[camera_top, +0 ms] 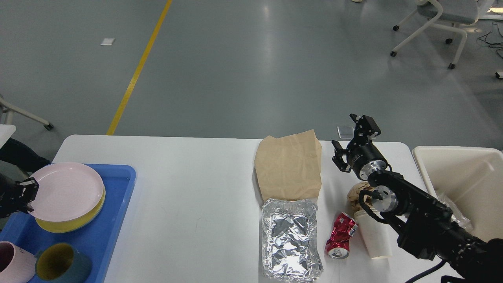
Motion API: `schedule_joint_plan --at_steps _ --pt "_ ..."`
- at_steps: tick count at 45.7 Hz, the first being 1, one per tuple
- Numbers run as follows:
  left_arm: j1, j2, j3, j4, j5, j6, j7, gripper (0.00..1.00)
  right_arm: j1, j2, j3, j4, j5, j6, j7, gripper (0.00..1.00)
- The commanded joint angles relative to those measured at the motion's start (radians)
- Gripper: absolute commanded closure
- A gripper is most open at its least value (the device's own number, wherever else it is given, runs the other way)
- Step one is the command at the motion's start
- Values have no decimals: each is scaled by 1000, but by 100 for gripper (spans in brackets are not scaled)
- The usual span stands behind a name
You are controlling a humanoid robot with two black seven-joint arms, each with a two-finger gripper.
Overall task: Tidy desktop
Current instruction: 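Lift the pink plate and lay it onto the yellow plate, then open the left gripper and raise it away from the plates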
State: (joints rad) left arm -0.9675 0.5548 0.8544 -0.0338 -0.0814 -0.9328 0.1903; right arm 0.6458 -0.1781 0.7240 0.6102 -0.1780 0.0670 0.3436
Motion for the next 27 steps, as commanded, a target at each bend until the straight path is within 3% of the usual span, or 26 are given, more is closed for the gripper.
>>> schedule_joint_plan --at_steps 1,10,17,24,27 --pt "1 1 2 0 2 12 0 100 0 0 0 0 0 1 0 0" --pt "1 -1 0 0 6 51 1 88 0 -1 0 0 0 1 0 0" --pt "6 -1 -2 -2 8 117 0 63 0 0 0 -1 0 -1 0 0" --pt "33 -4 -6 -5 8 179 0 44 0 -1 0 0 0 1 0 0" --pt "33 -10 -15 -5 6 207 -14 30 0 0 0 -1 0 -1 0 0"
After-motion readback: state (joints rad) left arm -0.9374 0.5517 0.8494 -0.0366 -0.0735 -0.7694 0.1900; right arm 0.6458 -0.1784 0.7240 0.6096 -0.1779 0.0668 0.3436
